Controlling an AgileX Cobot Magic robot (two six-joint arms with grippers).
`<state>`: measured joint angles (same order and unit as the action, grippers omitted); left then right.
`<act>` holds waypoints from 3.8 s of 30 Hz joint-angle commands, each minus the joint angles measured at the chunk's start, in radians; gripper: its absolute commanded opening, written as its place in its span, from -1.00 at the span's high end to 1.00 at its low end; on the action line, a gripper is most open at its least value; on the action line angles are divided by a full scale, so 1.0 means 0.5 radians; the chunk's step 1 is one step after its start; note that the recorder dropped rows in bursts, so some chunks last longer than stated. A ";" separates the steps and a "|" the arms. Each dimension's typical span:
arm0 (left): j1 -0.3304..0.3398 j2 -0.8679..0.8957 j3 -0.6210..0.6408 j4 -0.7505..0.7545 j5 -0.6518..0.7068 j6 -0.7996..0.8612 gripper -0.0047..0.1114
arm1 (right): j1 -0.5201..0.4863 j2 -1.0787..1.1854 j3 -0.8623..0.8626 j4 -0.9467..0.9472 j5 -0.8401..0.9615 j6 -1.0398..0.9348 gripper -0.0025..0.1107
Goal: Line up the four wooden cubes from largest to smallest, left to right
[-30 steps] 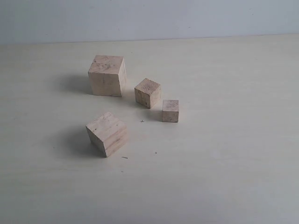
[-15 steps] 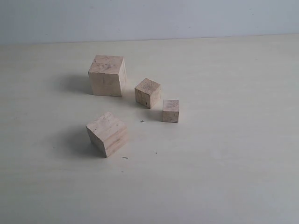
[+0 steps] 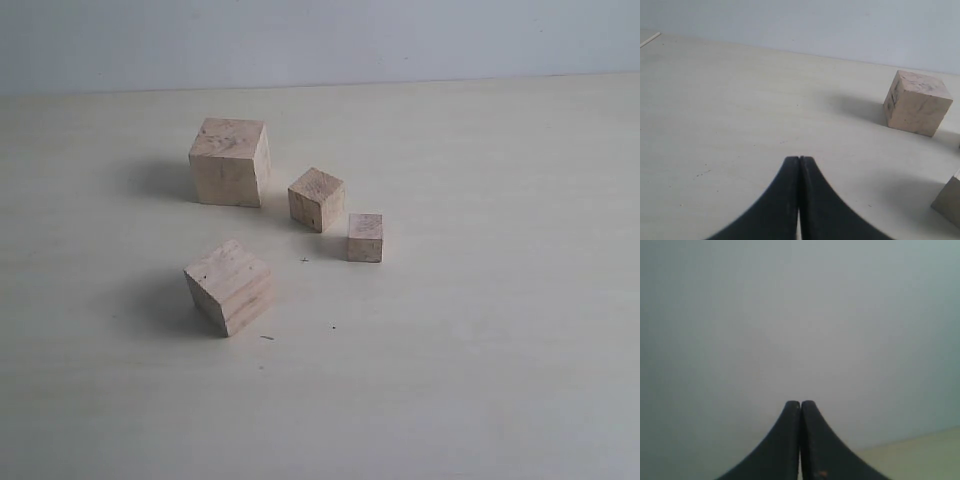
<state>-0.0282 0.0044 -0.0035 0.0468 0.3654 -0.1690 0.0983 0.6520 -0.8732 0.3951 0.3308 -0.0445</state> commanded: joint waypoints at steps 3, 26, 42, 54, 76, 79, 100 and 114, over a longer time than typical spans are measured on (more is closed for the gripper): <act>-0.012 -0.009 0.007 -0.010 -0.017 0.008 0.92 | 0.462 0.690 -0.277 0.853 0.911 -0.896 0.96; -0.012 -0.009 0.007 -0.010 -0.017 0.008 0.92 | 0.805 1.829 -0.412 1.080 0.340 -1.988 0.89; -0.012 -0.009 0.007 -0.010 -0.017 0.008 0.92 | 0.814 2.576 -1.064 1.186 0.401 -2.702 -0.75; -0.012 -0.009 0.007 -0.010 -0.017 0.008 0.92 | 1.006 2.982 -1.433 1.378 0.536 -3.210 -0.77; -0.012 -0.009 0.007 -0.010 -0.017 0.008 0.92 | 1.010 3.469 -1.907 1.378 0.521 -3.246 -0.76; -0.012 -0.009 0.007 -0.010 -0.017 0.008 0.92 | 1.010 3.524 -1.936 1.386 0.519 -3.268 -0.75; -0.012 -0.009 0.007 -0.010 -0.017 0.008 0.92 | 1.053 3.258 -2.022 1.461 1.139 -3.099 0.96; -0.012 -0.009 0.007 -0.010 -0.017 0.008 0.92 | 1.546 3.336 -2.022 1.250 0.775 -3.273 0.96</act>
<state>-0.0282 0.0044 -0.0035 0.0468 0.3667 -0.1690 0.8691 2.3042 -1.8765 0.9976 0.7606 -1.6648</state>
